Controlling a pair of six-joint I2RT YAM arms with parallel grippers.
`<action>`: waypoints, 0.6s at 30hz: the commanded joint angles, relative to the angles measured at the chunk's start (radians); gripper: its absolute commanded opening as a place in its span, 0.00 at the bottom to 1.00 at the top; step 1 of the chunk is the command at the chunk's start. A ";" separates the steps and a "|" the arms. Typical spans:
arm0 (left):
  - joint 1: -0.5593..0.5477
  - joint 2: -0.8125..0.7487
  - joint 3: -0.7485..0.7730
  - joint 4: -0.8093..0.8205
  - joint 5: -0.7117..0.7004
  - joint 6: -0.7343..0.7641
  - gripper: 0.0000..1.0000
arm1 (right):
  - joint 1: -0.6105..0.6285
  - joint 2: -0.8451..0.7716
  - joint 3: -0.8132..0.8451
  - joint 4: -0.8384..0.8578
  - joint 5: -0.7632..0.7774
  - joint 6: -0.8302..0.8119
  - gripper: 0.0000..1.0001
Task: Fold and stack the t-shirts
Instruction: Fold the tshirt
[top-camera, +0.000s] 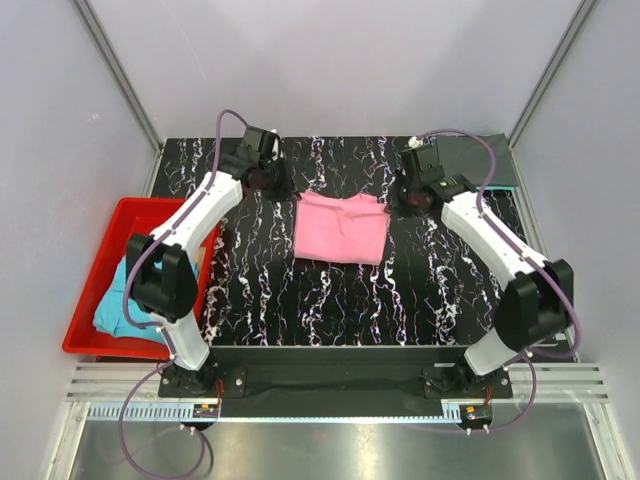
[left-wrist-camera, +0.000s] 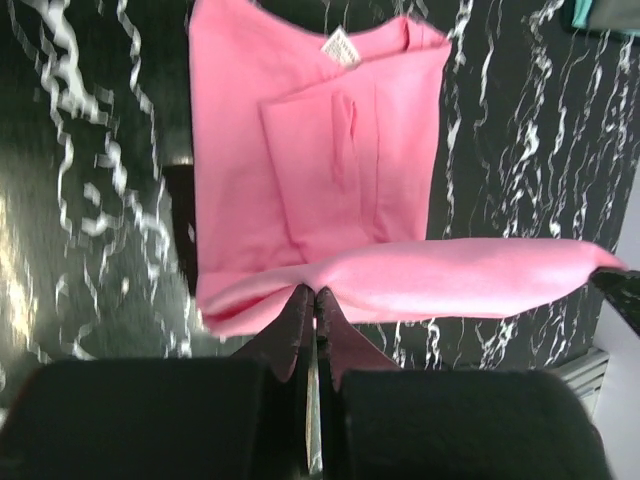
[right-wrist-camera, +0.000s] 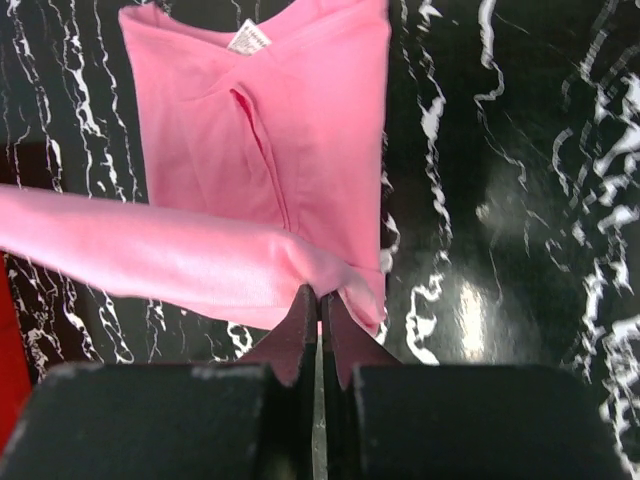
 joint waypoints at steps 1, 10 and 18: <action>0.058 0.087 0.116 0.088 0.092 0.044 0.00 | -0.036 0.084 0.104 0.062 -0.066 -0.067 0.00; 0.140 0.325 0.295 0.335 0.265 0.019 0.00 | -0.108 0.348 0.360 0.073 -0.140 -0.098 0.03; 0.196 0.581 0.481 0.558 0.382 -0.079 0.00 | -0.163 0.592 0.587 0.044 -0.200 -0.107 0.00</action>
